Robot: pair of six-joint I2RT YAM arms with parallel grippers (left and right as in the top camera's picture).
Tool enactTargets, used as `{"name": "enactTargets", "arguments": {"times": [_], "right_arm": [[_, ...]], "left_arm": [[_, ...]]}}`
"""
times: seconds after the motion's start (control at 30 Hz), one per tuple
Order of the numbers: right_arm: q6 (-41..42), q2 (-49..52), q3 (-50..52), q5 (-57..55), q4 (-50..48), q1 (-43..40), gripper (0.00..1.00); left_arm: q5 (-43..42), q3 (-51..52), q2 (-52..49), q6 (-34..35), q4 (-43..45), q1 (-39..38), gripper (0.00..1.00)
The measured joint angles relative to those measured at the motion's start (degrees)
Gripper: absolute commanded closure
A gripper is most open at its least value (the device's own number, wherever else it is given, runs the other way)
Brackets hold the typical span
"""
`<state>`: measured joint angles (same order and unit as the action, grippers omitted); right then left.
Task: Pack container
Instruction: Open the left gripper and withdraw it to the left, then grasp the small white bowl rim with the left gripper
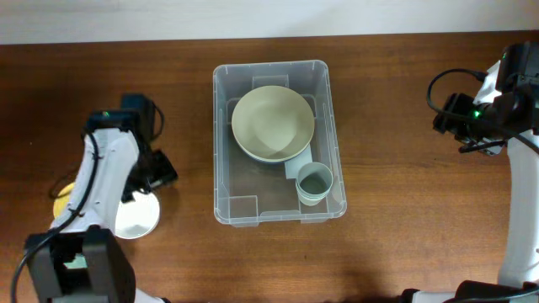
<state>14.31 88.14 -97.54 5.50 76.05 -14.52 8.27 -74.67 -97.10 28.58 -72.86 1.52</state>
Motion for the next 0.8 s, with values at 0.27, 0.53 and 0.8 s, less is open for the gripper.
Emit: {"name": "enactTargets", "arguments": {"times": [0.27,0.53,0.8], "right_arm": [[0.02,0.00,0.02,0.00,0.11,0.00,0.34],[0.00,0.00,0.02,0.00,0.09,0.00,0.34],[0.02,0.00,0.02,0.00,0.09,0.00,0.35]], "left_arm": [[-1.27,13.51,0.02,0.00,11.56,0.42,0.25],[-1.38,15.98,0.00,-0.07,14.40,4.24,0.75],[-1.55,16.04,0.02,-0.04,15.91,4.24,0.99]]}}
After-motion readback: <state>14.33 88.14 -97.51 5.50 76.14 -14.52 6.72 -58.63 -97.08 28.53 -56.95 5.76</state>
